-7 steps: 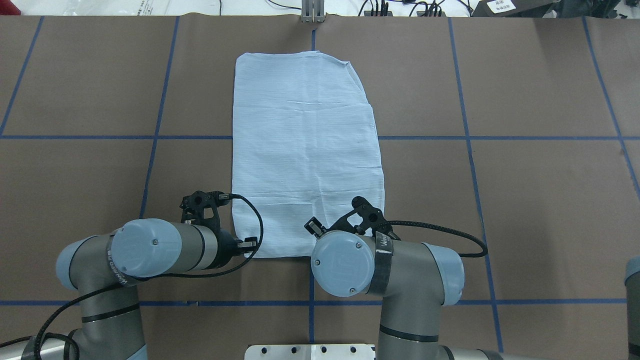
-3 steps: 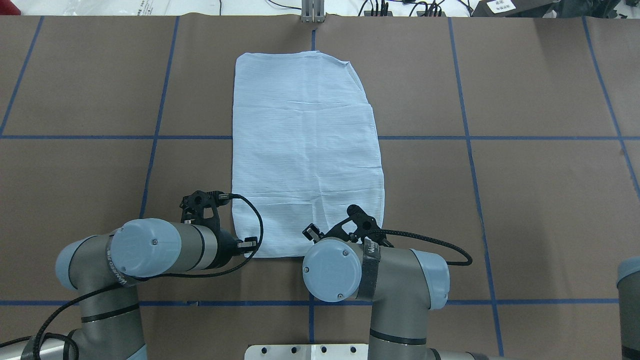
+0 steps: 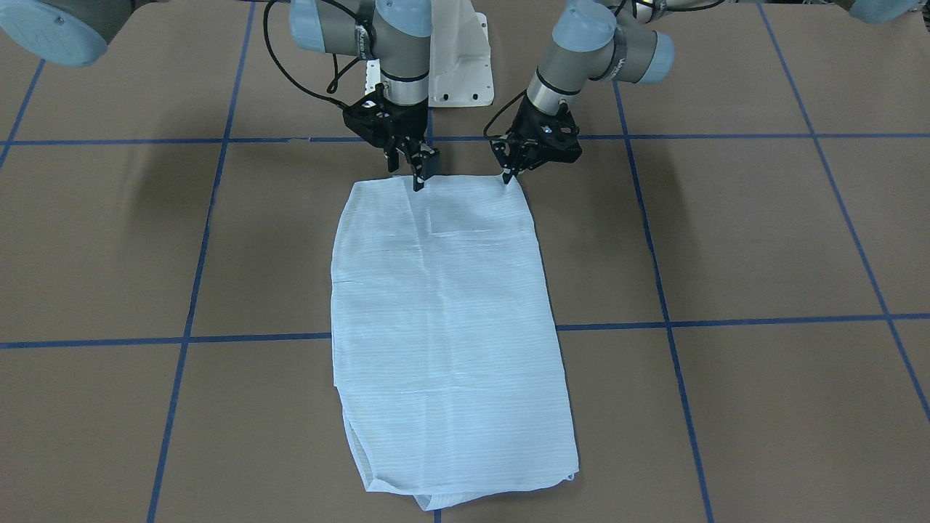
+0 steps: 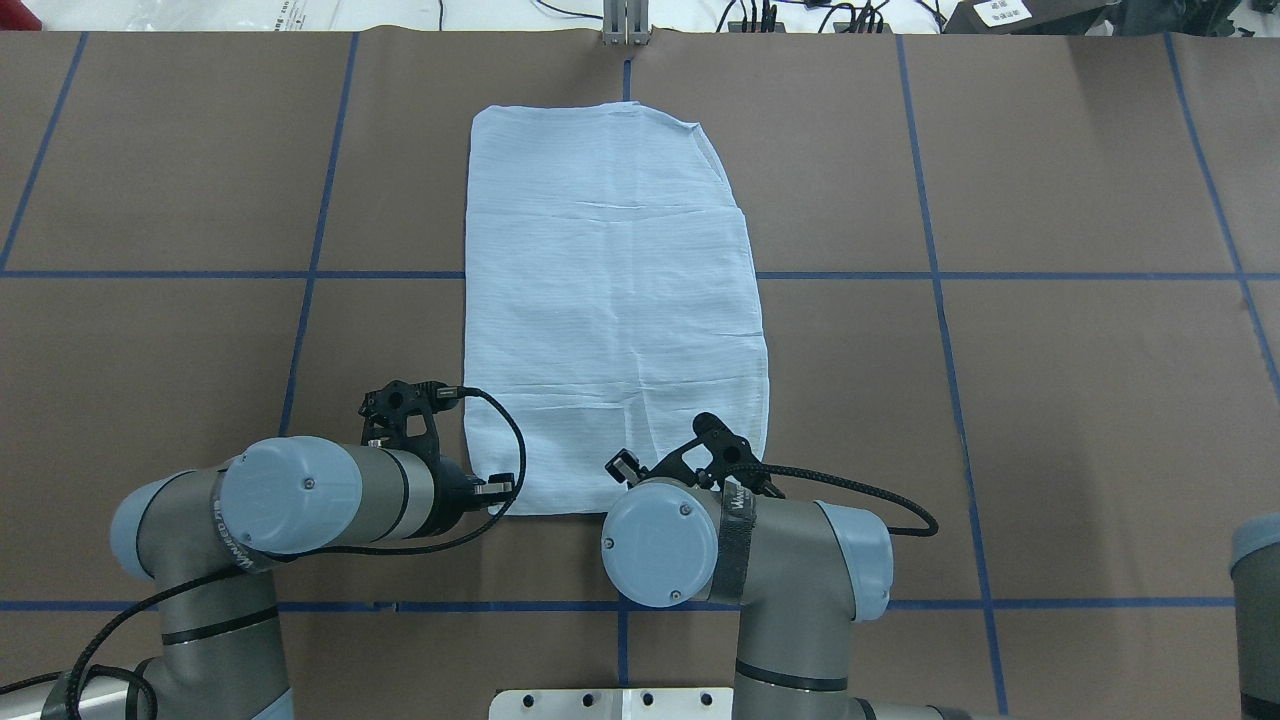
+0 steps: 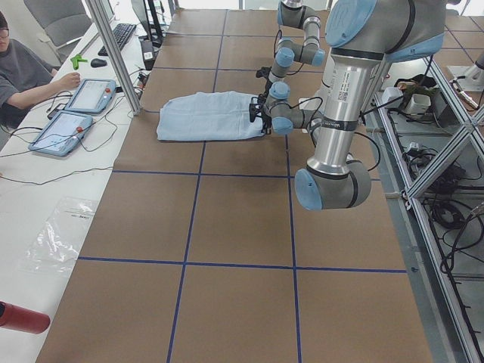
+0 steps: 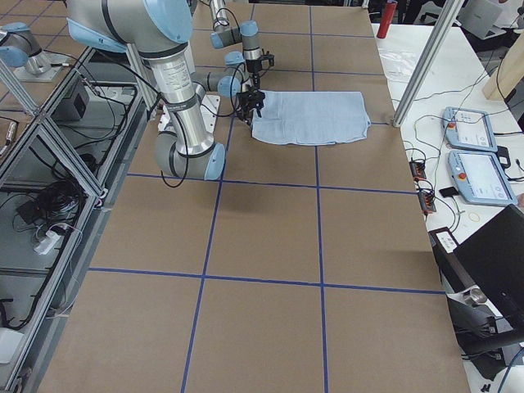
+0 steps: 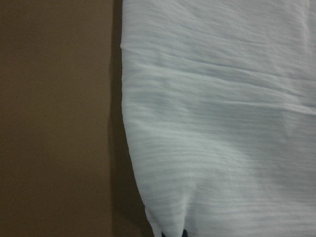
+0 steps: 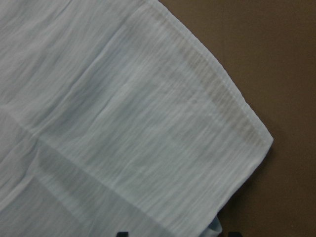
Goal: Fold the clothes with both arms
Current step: 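Grasp the shirt's near edge with both grippers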
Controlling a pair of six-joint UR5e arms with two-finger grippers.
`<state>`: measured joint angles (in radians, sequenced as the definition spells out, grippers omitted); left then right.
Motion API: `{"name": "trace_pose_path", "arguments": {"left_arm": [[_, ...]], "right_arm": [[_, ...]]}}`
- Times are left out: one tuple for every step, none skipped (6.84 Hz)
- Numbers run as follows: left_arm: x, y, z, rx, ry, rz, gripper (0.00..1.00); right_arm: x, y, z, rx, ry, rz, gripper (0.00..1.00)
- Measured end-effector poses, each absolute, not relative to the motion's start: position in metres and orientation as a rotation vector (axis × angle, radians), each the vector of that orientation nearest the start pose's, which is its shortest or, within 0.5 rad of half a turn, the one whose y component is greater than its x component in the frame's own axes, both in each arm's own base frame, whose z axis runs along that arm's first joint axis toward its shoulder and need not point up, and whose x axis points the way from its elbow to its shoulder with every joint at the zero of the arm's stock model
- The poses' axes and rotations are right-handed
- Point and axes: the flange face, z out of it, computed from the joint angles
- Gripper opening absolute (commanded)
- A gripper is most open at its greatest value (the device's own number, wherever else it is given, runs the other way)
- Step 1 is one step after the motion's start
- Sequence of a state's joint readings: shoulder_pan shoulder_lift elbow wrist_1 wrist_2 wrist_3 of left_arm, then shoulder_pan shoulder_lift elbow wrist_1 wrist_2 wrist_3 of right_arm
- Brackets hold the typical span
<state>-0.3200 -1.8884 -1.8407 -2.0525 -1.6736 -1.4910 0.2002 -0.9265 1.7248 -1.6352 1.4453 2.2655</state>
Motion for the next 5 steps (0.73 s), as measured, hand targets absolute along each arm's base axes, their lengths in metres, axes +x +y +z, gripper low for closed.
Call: {"name": "trace_pose_path", "arguments": {"left_arm": [[0.525,-0.3038,0.3091,0.122,1.066,-0.162,0.0],[0.5249,-0.304,0.309,0.122,1.067,-0.162,0.0],[0.5247,-0.3042,0.309,0.122,1.067,-0.162,0.0],[0.5244,-0.3045,0.3088,0.122,1.068,-0.163,0.0],[0.5243,-0.3045,0.3086,0.123,1.068,-0.163,0.0]], "right_arm": [[-0.6288,-0.2758,0.228,-0.057,-0.767,0.904,0.65],[-0.631,-0.2768,0.2267,-0.048,-0.769,0.909,0.62],[-0.6333,-0.2774,0.2273,-0.044,-0.767,0.912,0.59],[-0.6349,-0.2777,0.2274,-0.043,-0.766,0.915,0.46],[-0.6358,-0.2782,0.2264,-0.041,-0.767,0.92,0.0]]}}
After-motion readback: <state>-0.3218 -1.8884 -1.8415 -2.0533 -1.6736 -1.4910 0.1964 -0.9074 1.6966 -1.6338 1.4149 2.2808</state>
